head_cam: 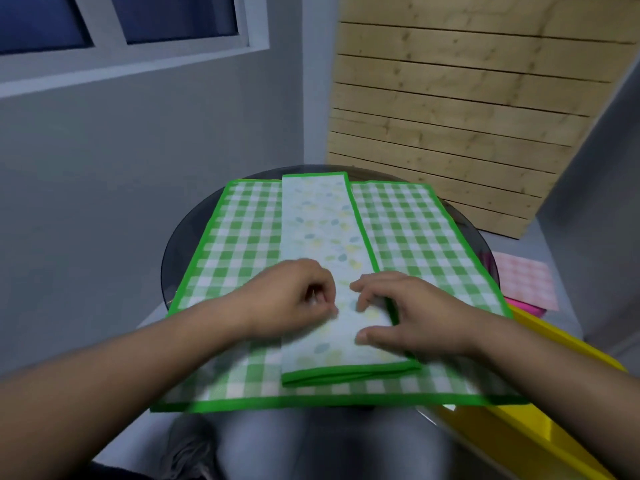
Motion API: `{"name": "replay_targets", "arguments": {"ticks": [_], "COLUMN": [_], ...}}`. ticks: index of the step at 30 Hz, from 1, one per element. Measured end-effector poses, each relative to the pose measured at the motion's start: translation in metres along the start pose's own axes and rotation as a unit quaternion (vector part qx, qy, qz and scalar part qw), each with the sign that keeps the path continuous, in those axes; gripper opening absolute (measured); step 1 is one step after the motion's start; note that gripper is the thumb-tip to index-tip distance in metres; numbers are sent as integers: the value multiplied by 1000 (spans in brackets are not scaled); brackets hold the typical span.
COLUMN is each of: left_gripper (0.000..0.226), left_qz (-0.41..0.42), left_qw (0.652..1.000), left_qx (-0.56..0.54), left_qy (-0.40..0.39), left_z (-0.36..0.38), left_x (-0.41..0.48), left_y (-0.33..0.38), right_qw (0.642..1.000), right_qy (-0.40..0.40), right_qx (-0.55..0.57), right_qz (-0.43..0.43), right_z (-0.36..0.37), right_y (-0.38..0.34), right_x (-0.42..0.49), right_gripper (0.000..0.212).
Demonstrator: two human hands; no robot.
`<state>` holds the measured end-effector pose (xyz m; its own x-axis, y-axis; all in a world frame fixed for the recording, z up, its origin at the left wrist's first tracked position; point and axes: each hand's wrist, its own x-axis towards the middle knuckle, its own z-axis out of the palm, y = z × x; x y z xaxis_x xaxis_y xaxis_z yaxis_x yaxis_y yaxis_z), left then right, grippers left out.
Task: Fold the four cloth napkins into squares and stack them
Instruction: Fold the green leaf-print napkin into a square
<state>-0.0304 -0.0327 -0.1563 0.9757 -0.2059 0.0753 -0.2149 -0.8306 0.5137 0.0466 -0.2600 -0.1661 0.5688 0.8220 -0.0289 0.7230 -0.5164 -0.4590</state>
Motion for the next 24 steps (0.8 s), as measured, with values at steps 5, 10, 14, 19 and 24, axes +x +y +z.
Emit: {"name": "replay_targets", "arguments": {"ticks": [5, 10, 14, 19, 24], "left_gripper": [43, 49, 49, 40, 44], "left_qz": [29, 17, 1, -6, -15], "left_qw": [995, 997, 997, 996, 995], "left_qx": [-39, -26, -44, -53, -65], "left_qy": [-85, -73, -69, -67, -69], "left_z": [21, 32, 33, 32, 32], "left_x": [-32, -36, -37, -40, -40], "left_y": [-2, -4, -1, 2, 3], "right_qw": [998, 997, 997, 998, 998], "right_qy": [-19, -32, -28, -18, -24], "right_qx": [33, 34, 53, 48, 25], "right_qz": [-52, -68, -54, -41, -54], "right_z": [10, 22, 23, 23, 21], "right_y": [-18, -17, -16, -19, -22], "right_x": [-25, -28, -28, -29, -31], "right_gripper": [31, 29, 27, 19, 7]}}
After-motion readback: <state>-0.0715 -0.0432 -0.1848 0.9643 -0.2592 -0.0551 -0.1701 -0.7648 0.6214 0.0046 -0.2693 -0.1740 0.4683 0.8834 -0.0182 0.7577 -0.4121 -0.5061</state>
